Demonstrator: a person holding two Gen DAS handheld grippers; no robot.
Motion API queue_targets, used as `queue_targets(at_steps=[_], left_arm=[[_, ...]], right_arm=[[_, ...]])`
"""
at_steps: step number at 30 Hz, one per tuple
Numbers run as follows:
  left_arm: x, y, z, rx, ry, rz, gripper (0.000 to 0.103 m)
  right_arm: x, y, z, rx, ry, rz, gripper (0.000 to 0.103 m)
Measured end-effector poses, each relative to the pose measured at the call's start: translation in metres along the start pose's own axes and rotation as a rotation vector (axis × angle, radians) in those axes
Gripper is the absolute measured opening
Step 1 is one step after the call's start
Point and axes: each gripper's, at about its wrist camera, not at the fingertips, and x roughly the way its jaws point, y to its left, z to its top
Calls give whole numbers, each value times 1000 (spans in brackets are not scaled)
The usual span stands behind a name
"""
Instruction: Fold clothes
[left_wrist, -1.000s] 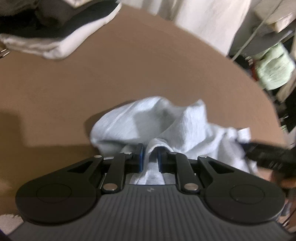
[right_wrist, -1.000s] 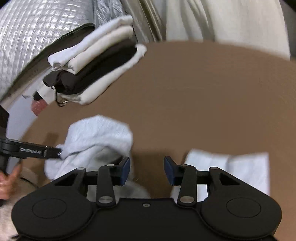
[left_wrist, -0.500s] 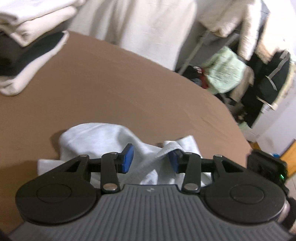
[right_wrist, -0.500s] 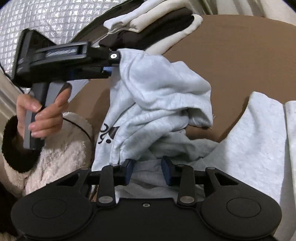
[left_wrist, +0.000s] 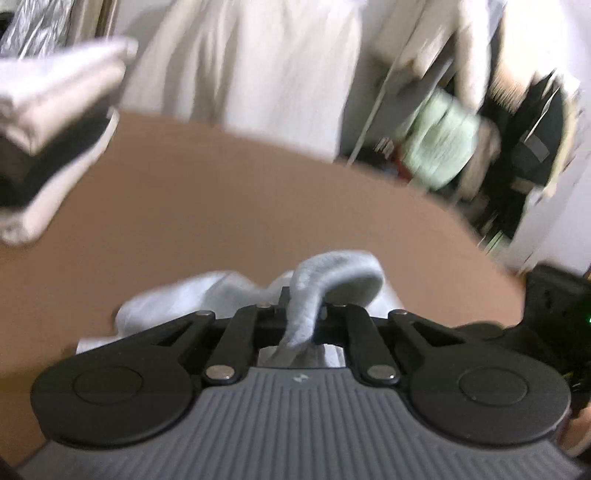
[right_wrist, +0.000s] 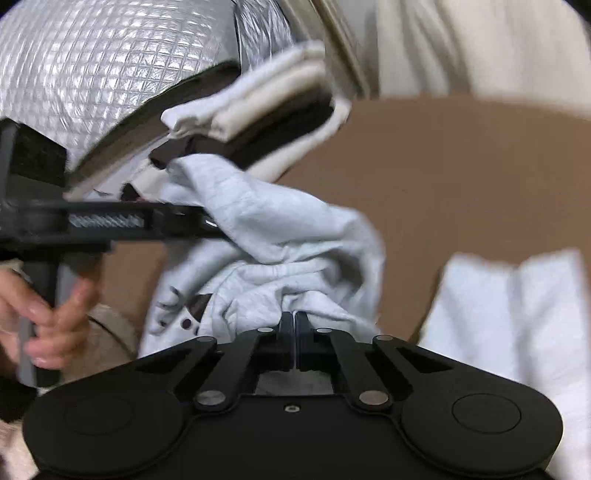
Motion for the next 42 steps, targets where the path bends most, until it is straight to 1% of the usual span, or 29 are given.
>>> queue_targets(at_steps=[2, 3, 5, 7, 9, 11, 12, 14, 15, 16, 18, 19, 20, 21, 22, 23, 24, 25, 26, 27, 29, 30, 32, 33, 35, 37, 38, 39, 42], left_arm=[[-20, -12, 12, 12, -74, -47, 7], [-27, -21, 20, 36, -99, -52, 7], [-33, -35, 37, 93, -129, -57, 7], [-29, -48, 60, 154, -134, -67, 7], [-24, -55, 79, 179, -138, -63, 7], [-23, -58, 93, 176, -154, -74, 7], [-26, -60, 95, 173, -164, -79, 7], [-38, -62, 97, 167, -195, -104, 7], [-46, -61, 97, 161, -205, -117, 7], [-55, -61, 96, 149, -212, -132, 7], [-74, -59, 92, 108, -222, -166, 7], [-83, -56, 89, 88, -221, -174, 7], [-95, -53, 85, 68, -223, -171, 7], [-105, -51, 81, 48, -227, -151, 7], [-118, -47, 75, 31, -225, -105, 7], [-128, -43, 66, 11, -197, -31, 7], [-138, -39, 57, -9, -169, 42, 7], [-145, -32, 47, -44, -137, 85, 7], [-152, -23, 34, -93, -107, 100, 7], [-159, -13, 21, -162, -79, 101, 7], [-170, -4, 5, -223, -45, 104, 7], [-177, -5, 1, -206, -47, 120, 7], [-190, -13, 2, -140, -70, 168, 7], [-196, -16, 4, -119, -86, 183, 7], [-205, -12, 8, -155, -97, 176, 7], [-217, -6, 2, -208, -79, 195, 7], [-220, -4, -2, -219, -66, 220, 7], [-221, -3, -6, -221, -48, 243, 7], [-222, 6, -23, -236, 13, 289, 7]], right_arm=[[-30, 8, 7, -23, -46, -34, 2], [-42, 10, 11, -41, -76, -47, 2], [-72, 13, 22, -77, -145, -86, 2], [-108, 4, 39, -99, -196, -104, 2], [-119, -12, 63, -108, -173, -77, 3], [-109, -30, 77, -80, -99, -25, 5], [-105, -39, 76, -50, -79, -20, 9], [-90, -52, 68, -16, -56, -42, 24], [-84, -58, 60, -6, -60, -61, 42], [-76, -63, 54, 1, -72, -73, 54], [-55, -68, 46, 20, -68, -70, 59], [-45, -70, 42, 40, -48, -42, 64], [-34, -75, 38, 79, -13, 20, 66], [-25, -77, 32, 117, 33, 82, 67], [-13, -79, 28, 165, 117, 167, 66], [-2, -74, 22, 179, 225, 285, 64], [3, -64, 17, 139, 300, 364, 59], [2, -48, 10, 52, 349, 399, 58], [0, -33, 4, -36, 397, 434, 57], [-4, -20, -1, -111, 416, 444, 56], [-9, -8, 1, -174, 402, 449, 56], [-10, -9, 6, -168, 377, 437, 56], [-10, -22, 24, -101, 296, 405, 56], [-10, -34, 32, -36, 254, 384, 57], [-6, -60, 47, 109, 181, 324, 62], [3, -84, 51, 249, 160, 277, 64], [4, -92, 45, 300, 166, 275, 66], [9, -96, 41, 335, 175, 278, 70], [32, -90, 26, 336, 210, 284, 83]])
